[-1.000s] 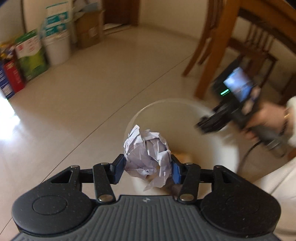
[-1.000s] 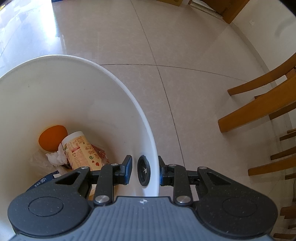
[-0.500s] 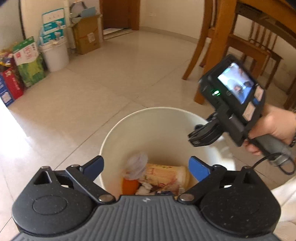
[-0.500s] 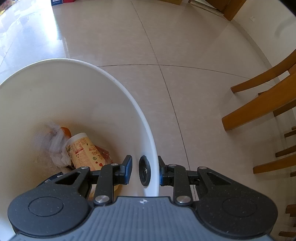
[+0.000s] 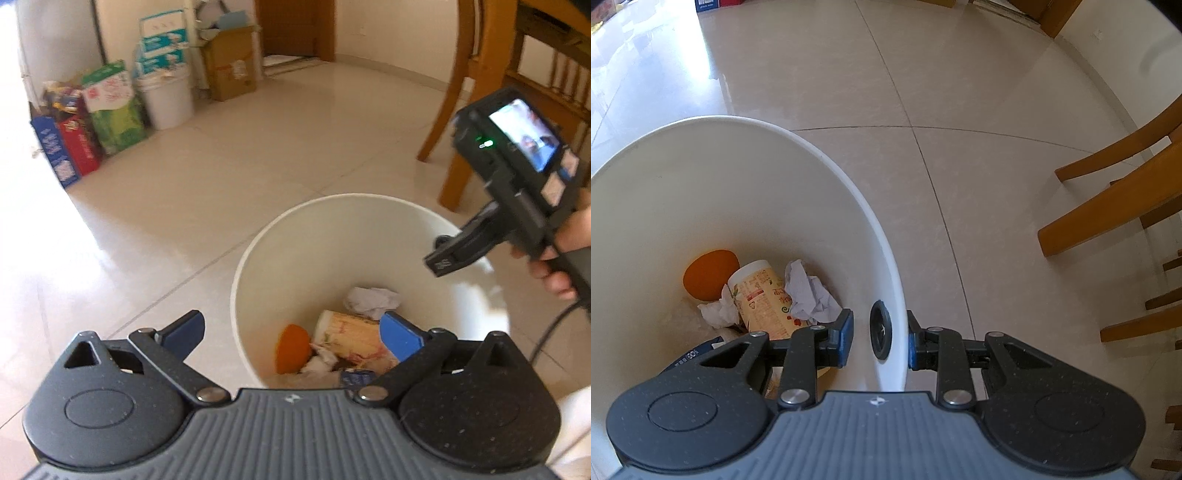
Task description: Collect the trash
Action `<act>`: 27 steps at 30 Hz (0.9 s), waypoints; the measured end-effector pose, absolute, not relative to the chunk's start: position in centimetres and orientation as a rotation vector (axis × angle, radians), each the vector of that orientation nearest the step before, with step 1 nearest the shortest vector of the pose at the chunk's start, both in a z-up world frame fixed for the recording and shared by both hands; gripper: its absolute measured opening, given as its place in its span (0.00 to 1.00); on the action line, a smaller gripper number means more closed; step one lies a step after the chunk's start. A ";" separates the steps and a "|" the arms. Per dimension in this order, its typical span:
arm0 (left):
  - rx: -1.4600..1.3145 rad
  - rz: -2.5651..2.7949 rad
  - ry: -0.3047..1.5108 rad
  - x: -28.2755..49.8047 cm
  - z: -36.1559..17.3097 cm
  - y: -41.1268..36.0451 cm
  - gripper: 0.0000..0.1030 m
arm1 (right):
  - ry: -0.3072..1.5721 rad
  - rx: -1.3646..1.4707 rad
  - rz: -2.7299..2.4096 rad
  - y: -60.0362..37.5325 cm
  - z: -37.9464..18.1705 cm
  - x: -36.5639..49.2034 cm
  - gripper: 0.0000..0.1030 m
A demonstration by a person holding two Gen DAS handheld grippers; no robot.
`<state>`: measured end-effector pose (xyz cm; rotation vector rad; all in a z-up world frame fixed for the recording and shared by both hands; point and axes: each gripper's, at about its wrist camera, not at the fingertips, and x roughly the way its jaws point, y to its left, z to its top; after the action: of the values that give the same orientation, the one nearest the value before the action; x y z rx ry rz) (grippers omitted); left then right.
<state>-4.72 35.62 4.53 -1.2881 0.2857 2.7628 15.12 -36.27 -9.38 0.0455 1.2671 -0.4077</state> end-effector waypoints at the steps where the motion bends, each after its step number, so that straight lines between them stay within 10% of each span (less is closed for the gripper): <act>1: -1.283 2.776 0.294 -4.5 4.6 35.6 0.98 | 1.263 0.046 -0.406 -36.2 -9.1 15.0 0.31; 17: -1.594 2.857 0.079 -1.7 7.5 35.3 0.98 | 1.231 0.116 -0.339 -32.8 -3.7 11.3 0.96; 27: -1.791 2.852 -0.024 0.5 8.8 36.3 0.98 | 1.259 0.250 -0.448 -30.5 0.0 6.0 1.00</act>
<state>0.49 36.28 8.81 -1.7914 -0.0236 2.8517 5.99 -30.54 -0.03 0.2502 1.2589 -0.4485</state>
